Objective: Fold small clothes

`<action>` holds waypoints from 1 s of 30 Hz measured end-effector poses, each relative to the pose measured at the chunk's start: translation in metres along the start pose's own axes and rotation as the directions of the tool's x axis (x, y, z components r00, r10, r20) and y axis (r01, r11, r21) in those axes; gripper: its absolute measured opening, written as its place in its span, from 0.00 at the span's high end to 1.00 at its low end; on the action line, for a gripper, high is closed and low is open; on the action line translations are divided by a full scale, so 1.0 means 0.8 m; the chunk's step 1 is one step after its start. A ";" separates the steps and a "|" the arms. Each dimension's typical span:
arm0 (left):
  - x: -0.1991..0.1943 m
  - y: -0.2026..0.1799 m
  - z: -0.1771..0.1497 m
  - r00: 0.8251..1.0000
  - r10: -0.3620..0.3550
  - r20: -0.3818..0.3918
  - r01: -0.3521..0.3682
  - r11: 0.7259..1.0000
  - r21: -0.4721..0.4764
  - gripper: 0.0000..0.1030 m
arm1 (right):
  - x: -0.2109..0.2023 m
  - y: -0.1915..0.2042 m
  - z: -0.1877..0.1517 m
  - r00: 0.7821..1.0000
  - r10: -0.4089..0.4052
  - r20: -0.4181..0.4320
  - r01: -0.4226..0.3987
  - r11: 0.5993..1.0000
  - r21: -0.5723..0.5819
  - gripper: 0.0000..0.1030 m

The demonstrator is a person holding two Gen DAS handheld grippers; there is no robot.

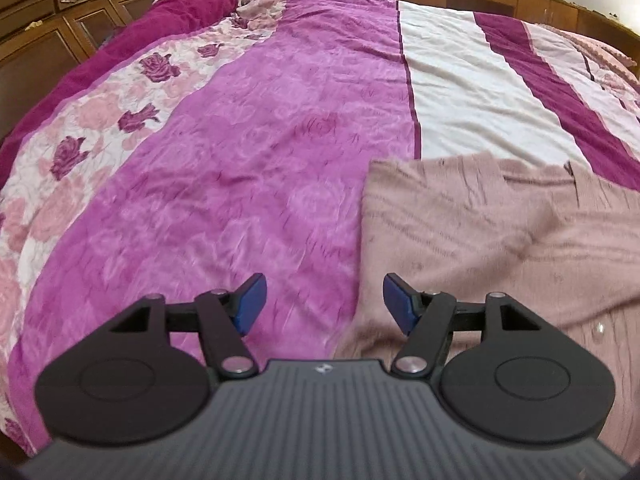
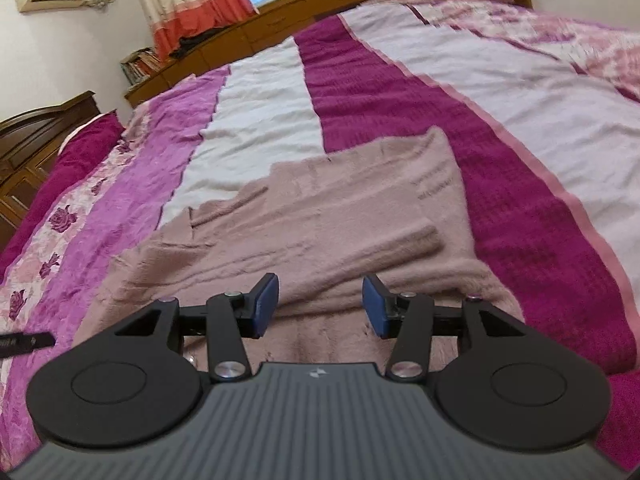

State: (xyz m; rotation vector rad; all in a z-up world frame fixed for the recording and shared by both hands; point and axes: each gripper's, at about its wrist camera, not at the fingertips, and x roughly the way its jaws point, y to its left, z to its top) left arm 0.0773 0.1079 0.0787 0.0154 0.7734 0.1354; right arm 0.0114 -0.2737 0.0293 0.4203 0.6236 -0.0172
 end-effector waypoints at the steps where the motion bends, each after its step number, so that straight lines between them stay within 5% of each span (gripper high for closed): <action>1: 0.005 -0.003 0.006 1.000 -0.005 0.002 0.005 1.000 0.001 0.36 | -0.001 0.003 0.000 1.000 -0.003 0.014 0.003 1.000 -0.018 0.47; 12: 0.074 -0.064 0.072 0.998 -0.062 -0.025 0.063 0.998 0.005 0.36 | 0.017 -0.005 0.001 0.999 -0.014 0.050 0.016 0.999 -0.049 0.46; 23: 0.145 -0.100 0.114 0.977 0.032 -0.211 -0.027 0.999 0.026 0.37 | 0.028 -0.020 -0.014 0.998 0.020 0.055 -0.018 0.999 -0.036 0.45; 30: 0.155 -0.111 0.134 0.967 -0.009 -0.253 0.003 1.000 -0.023 0.39 | 0.026 -0.022 -0.019 0.997 0.032 0.070 -0.028 0.998 -0.052 0.45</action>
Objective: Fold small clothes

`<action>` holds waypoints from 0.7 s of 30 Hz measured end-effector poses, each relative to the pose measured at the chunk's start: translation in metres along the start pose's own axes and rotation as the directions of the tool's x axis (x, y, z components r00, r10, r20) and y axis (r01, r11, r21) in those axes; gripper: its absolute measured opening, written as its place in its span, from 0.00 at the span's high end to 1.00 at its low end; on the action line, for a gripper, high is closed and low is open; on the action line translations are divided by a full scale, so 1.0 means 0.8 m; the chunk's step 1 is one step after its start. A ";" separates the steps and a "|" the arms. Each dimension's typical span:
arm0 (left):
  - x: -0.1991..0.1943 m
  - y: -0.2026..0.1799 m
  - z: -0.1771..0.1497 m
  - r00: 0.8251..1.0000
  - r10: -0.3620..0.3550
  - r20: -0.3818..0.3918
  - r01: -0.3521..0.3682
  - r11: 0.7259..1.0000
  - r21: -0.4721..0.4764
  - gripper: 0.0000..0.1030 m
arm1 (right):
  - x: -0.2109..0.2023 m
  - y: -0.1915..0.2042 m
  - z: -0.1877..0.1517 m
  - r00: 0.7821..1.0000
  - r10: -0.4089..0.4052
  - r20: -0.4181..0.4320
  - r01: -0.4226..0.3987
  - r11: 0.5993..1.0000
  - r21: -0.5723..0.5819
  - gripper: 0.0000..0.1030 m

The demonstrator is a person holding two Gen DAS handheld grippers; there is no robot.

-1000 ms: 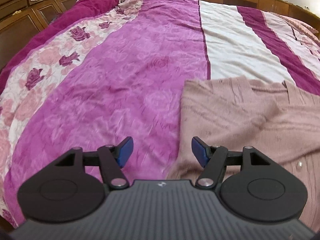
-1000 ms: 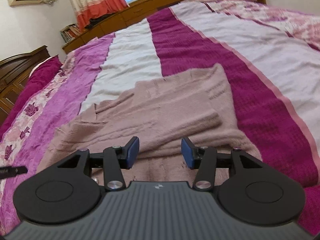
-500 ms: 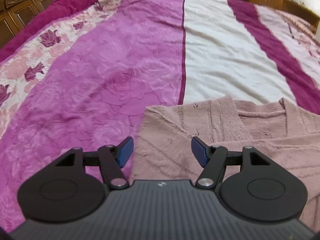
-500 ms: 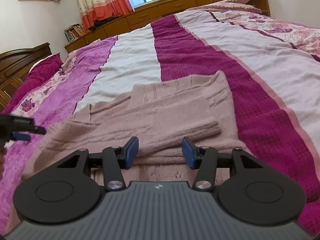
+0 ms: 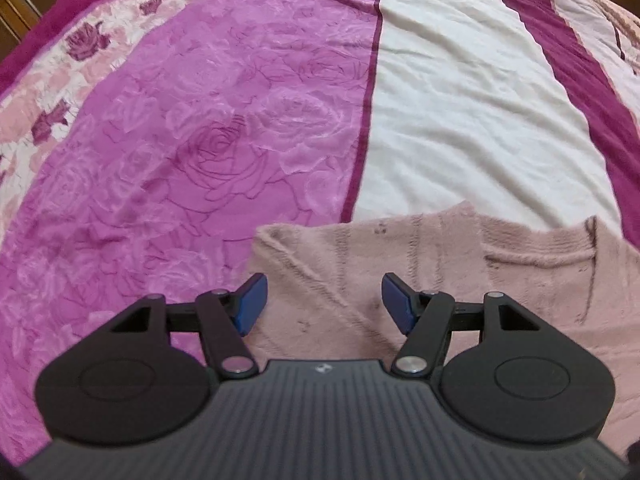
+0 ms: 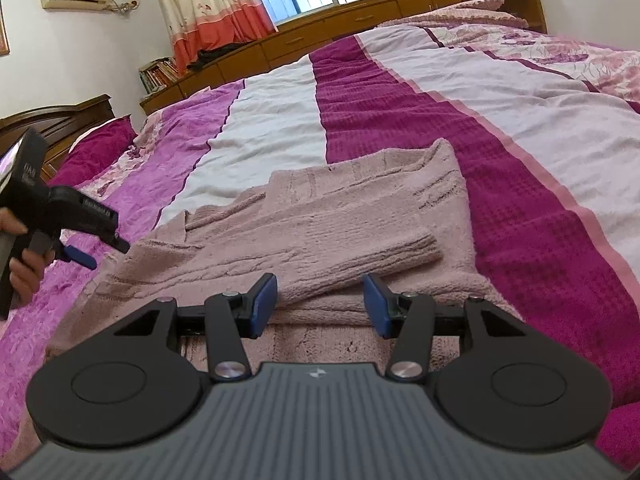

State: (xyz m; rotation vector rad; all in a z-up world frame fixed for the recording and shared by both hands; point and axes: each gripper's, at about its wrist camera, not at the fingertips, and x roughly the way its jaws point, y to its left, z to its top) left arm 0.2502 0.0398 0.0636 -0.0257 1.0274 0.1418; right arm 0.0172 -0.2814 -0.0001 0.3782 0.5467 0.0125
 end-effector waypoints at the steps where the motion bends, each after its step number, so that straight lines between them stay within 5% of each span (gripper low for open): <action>1: 0.003 -0.005 0.001 1.000 0.006 -0.016 -0.006 1.000 0.003 0.44 | 0.000 0.000 0.000 1.000 0.001 0.002 -0.001 1.000 -0.001 0.45; 4: 0.012 -0.013 -0.002 0.996 0.060 -0.069 -0.059 0.998 0.013 0.65 | 0.000 -0.001 -0.001 1.000 0.004 0.005 -0.004 1.000 -0.003 0.45; 8: 0.016 -0.010 -0.006 0.994 0.078 -0.072 -0.078 0.997 0.003 0.74 | 0.000 -0.002 -0.001 1.000 0.010 0.008 -0.010 1.000 0.002 0.45; 10: 0.014 -0.007 -0.007 0.995 0.077 -0.059 -0.077 0.997 -0.005 0.91 | -0.001 -0.002 -0.002 1.000 0.008 0.010 -0.008 1.000 -0.002 0.45; 13: 0.003 0.001 -0.010 0.997 0.074 -0.016 -0.074 0.997 -0.024 0.93 | -0.003 -0.002 -0.002 1.000 0.008 0.013 -0.008 1.000 -0.006 0.45; 17: -0.019 0.021 -0.011 0.977 0.186 0.106 -0.183 0.982 -0.039 0.93 | -0.003 -0.002 -0.002 1.000 0.007 0.014 -0.007 1.000 -0.006 0.45; 21: -0.013 0.053 -0.002 0.981 0.180 0.077 -0.170 0.979 -0.115 0.93 | -0.003 0.000 -0.002 1.000 0.002 0.014 -0.002 1.000 -0.017 0.45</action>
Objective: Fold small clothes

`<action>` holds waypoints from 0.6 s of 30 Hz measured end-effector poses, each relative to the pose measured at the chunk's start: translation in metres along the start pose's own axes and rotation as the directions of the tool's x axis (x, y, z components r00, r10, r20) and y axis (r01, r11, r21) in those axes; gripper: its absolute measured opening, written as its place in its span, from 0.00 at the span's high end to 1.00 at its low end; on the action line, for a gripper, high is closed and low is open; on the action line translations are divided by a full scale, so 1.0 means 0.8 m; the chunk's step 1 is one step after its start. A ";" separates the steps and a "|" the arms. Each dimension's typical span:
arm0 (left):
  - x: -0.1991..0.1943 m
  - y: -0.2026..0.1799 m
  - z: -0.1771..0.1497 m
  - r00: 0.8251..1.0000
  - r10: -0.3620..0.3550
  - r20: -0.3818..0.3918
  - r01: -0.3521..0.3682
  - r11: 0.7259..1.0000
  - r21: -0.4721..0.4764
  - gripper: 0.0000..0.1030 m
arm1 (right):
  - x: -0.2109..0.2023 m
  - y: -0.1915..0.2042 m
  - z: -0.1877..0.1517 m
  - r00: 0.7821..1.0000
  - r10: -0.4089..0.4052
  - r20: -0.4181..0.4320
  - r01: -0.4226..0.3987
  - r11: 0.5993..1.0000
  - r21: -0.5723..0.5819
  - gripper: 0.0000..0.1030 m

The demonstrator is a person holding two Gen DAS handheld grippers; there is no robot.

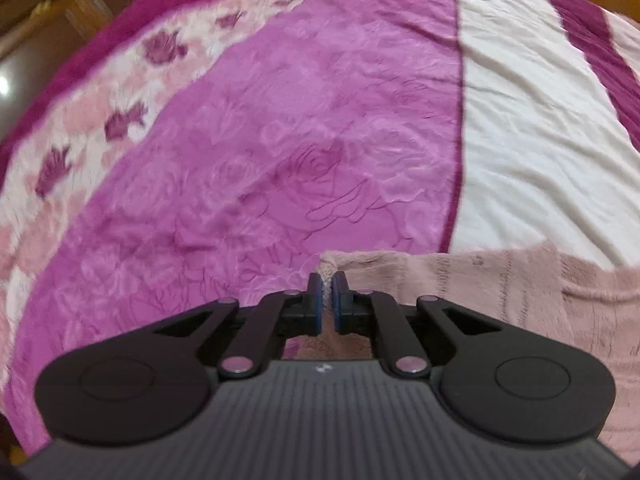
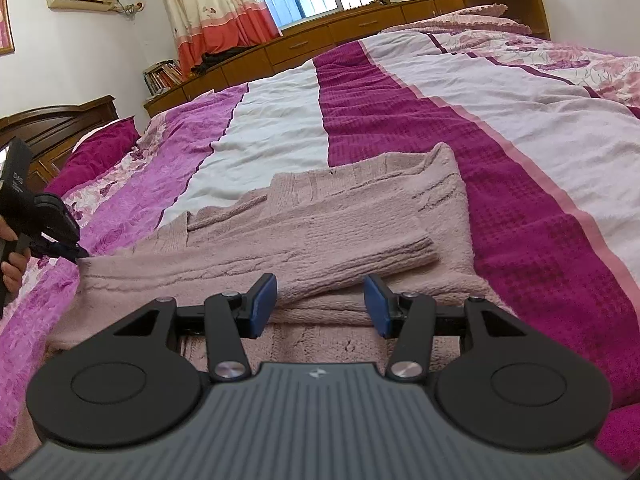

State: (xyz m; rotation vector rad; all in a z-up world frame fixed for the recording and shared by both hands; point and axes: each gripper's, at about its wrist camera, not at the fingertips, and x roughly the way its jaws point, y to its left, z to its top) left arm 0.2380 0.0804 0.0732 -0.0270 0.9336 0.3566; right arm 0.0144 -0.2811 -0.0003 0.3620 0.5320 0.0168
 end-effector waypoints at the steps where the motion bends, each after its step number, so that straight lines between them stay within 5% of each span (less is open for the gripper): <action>1: 0.005 0.004 0.001 1.000 0.005 -0.005 -0.005 1.000 -0.013 0.93 | 0.000 0.001 0.000 1.000 -0.002 -0.001 0.002 1.000 -0.004 0.45; 8: 0.027 0.025 -0.009 0.991 -0.132 -0.018 0.130 0.989 -0.078 0.90 | -0.003 0.001 0.003 1.000 0.001 0.003 -0.001 1.000 0.002 0.44; 11: 0.021 0.040 -0.009 0.984 -0.175 0.007 0.175 0.981 -0.086 0.80 | -0.003 -0.003 0.015 1.000 -0.008 0.017 0.008 1.000 0.008 0.37; 13: 0.013 0.050 -0.010 0.986 -0.164 0.038 0.167 0.982 -0.088 0.60 | -0.003 -0.009 0.025 1.000 -0.012 0.026 0.011 0.999 0.031 0.33; 18: -0.001 0.066 -0.020 0.981 -0.178 0.073 0.184 0.981 -0.069 0.55 | 0.008 -0.019 0.041 1.000 -0.002 0.012 0.001 0.998 0.057 0.33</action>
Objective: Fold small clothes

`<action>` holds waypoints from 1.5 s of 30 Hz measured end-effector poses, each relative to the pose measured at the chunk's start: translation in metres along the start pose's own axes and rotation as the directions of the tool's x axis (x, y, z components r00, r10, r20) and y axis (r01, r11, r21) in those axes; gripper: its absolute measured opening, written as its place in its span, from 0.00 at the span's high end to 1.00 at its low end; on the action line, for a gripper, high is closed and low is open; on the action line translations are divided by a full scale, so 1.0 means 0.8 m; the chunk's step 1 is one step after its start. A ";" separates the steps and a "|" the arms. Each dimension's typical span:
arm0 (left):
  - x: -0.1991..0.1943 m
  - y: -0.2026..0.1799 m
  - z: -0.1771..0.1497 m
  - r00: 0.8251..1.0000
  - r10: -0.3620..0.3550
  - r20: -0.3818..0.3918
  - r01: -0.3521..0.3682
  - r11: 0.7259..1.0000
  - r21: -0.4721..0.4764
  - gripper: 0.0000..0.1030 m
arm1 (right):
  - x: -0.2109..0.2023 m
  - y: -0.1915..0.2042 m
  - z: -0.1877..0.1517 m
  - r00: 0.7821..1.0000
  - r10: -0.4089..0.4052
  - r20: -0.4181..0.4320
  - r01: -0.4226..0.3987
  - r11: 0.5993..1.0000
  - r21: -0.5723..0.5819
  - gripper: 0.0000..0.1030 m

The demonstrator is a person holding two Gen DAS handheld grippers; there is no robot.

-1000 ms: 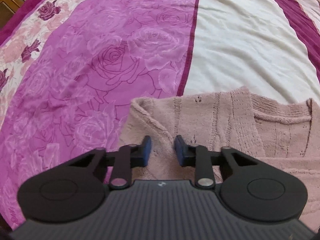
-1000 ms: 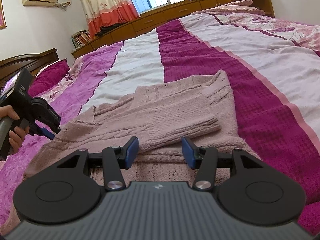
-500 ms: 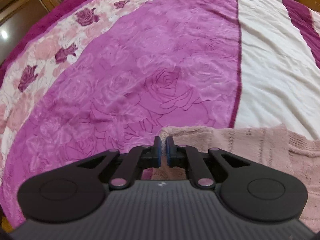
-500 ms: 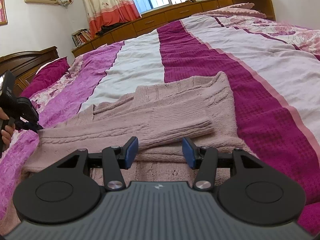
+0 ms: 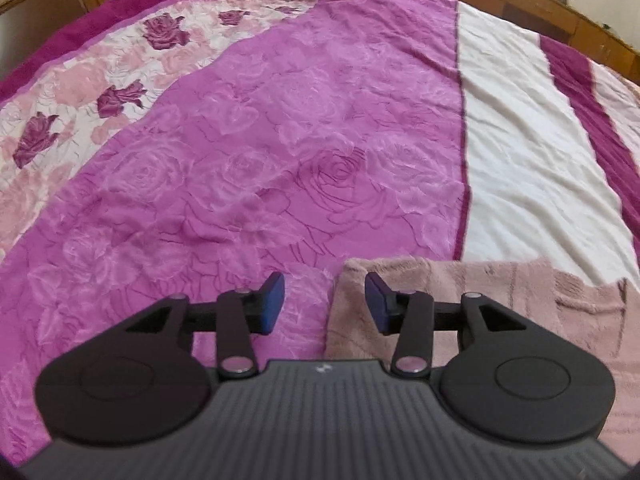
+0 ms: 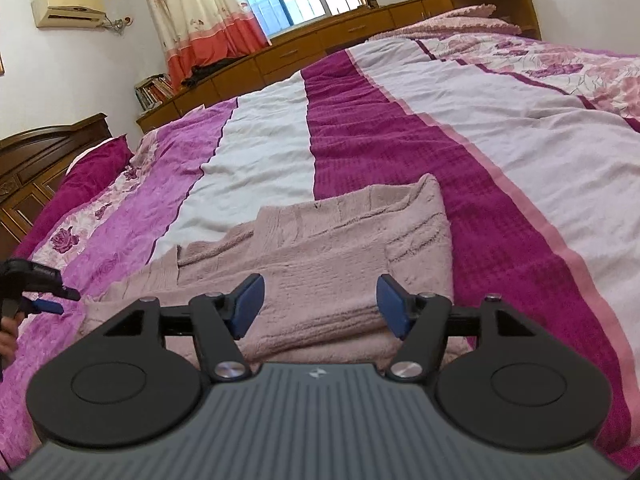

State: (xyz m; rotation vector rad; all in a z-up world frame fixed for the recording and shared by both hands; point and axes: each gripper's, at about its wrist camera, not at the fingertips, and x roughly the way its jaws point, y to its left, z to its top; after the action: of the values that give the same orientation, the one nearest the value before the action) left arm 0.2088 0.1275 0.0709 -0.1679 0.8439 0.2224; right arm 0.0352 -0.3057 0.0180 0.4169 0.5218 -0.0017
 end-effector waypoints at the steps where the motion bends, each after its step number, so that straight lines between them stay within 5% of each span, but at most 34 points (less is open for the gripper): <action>1: -0.001 0.000 -0.002 1.000 -0.012 -0.003 0.012 1.000 0.005 0.55 | 0.004 -0.001 0.002 1.000 -0.001 -0.008 0.001 1.000 0.003 0.33; 6: -0.003 -0.015 -0.027 0.997 -0.080 0.014 0.078 0.995 0.066 0.55 | 0.022 -0.002 0.007 0.999 0.013 -0.040 -0.012 1.000 0.013 0.33; 10: 0.013 -0.034 -0.043 1.000 -0.026 0.012 0.024 0.989 0.147 0.55 | 0.048 -0.002 0.013 0.997 0.011 -0.077 -0.010 1.000 0.013 0.33; 19: 0.029 -0.018 -0.052 1.000 -0.009 0.029 0.007 0.997 0.074 0.53 | 0.051 0.002 0.025 0.996 -0.088 -0.020 0.089 0.996 0.009 0.33; 22: 0.034 -0.014 -0.052 0.999 -0.005 0.036 0.003 0.998 0.057 0.53 | 0.061 0.003 0.022 0.992 -0.112 -0.060 0.110 0.993 -0.032 0.34; 24: 0.036 -0.014 -0.053 0.999 -0.002 0.042 0.000 0.999 0.050 0.53 | 0.070 0.002 0.019 0.989 -0.121 -0.084 0.117 0.992 -0.043 0.49; 25: 0.038 -0.013 -0.053 0.999 0.002 0.046 -0.004 0.999 0.049 0.53 | 0.073 0.003 0.017 0.988 -0.130 -0.085 0.125 0.990 -0.063 0.75; 26: 0.038 -0.014 -0.053 0.999 0.006 0.049 -0.008 0.999 0.050 0.53 | 0.075 0.005 0.018 0.989 -0.118 -0.087 0.111 0.990 -0.082 0.88; 30: 0.041 -0.015 -0.054 0.998 0.018 0.067 -0.022 0.998 0.057 0.52 | 0.060 0.018 0.026 0.994 -0.112 0.009 0.112 0.984 -0.136 0.88; 37: 0.042 -0.013 -0.053 0.997 0.029 0.066 -0.034 0.997 0.070 0.48 | 0.088 0.003 0.013 0.987 -0.147 -0.065 0.138 0.982 -0.128 0.86; 39: 0.038 -0.011 -0.051 0.998 0.026 0.054 -0.029 0.997 0.068 0.48 | 0.083 0.004 0.015 0.988 -0.140 -0.068 0.131 0.984 -0.124 0.78; 41: 0.032 -0.008 -0.050 0.999 0.025 0.043 -0.028 0.997 0.067 0.48 | 0.075 0.001 0.021 0.990 -0.123 -0.071 0.116 0.989 -0.091 0.59; 45: 0.012 -0.002 -0.052 0.998 0.032 0.052 -0.037 0.994 0.099 0.48 | 0.053 -0.008 0.029 0.995 -0.084 -0.060 0.082 0.996 -0.033 0.51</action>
State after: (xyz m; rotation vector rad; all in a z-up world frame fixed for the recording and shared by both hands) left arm 0.1851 0.1172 0.0365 -0.0539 0.8061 0.2158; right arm 0.0828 -0.3161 0.0133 0.3661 0.5982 -0.0608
